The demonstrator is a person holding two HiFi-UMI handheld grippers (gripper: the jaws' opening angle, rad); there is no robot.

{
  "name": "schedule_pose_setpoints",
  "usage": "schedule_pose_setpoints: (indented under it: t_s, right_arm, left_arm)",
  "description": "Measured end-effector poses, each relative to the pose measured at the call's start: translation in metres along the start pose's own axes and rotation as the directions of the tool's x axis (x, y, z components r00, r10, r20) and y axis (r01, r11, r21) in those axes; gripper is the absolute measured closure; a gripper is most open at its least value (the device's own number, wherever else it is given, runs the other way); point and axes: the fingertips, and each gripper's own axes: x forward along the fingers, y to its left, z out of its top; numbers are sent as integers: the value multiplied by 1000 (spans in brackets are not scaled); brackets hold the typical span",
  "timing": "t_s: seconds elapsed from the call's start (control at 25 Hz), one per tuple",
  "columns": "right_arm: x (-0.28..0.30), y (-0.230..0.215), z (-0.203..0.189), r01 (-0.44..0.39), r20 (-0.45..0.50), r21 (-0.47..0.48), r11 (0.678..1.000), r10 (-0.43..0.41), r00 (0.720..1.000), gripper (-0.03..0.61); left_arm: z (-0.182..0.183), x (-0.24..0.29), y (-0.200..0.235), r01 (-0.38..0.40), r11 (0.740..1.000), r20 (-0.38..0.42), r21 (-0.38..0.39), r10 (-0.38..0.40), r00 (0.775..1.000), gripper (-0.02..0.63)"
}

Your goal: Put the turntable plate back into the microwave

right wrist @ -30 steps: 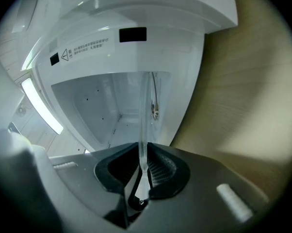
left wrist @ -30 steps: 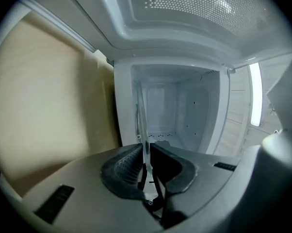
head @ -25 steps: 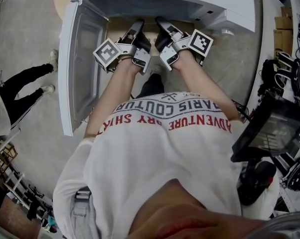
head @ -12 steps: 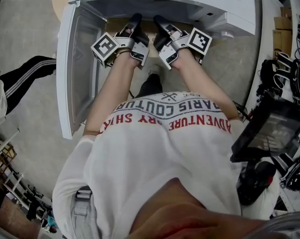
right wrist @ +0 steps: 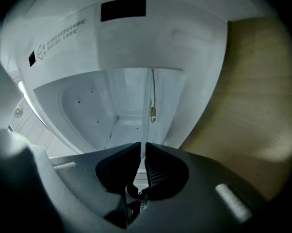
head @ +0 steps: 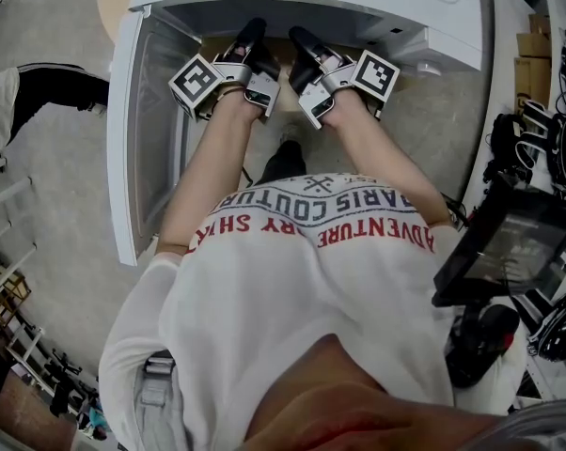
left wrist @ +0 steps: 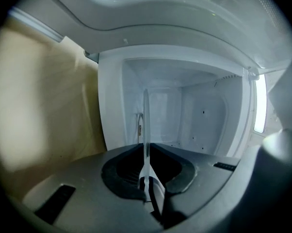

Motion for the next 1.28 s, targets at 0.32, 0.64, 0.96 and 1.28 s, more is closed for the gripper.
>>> schedule_pose_setpoints:
  t_s: [0.32,0.64,0.96,1.28]
  right_arm:
    - [3,-4,-1,6,23,31,1000,-7,1000,555]
    - [8,-3,0,6,38,57,998,-8,999,560]
    - [10,-3,-3,-7,39,104,995,3,999,563]
    - [9,11,1,-88,32,103,991,85,996,569]
  left_arm:
    - [-2,-7,2,-12,999,-5,42,12,1000,575]
    - [-22,-11,6,-16,993,-72,118,25,997,586]
    - [-18,-5,6,-23,984,-83,177,38,996,614]
    - [-13,-6,9,-36,987,-62,158,46,997,614]
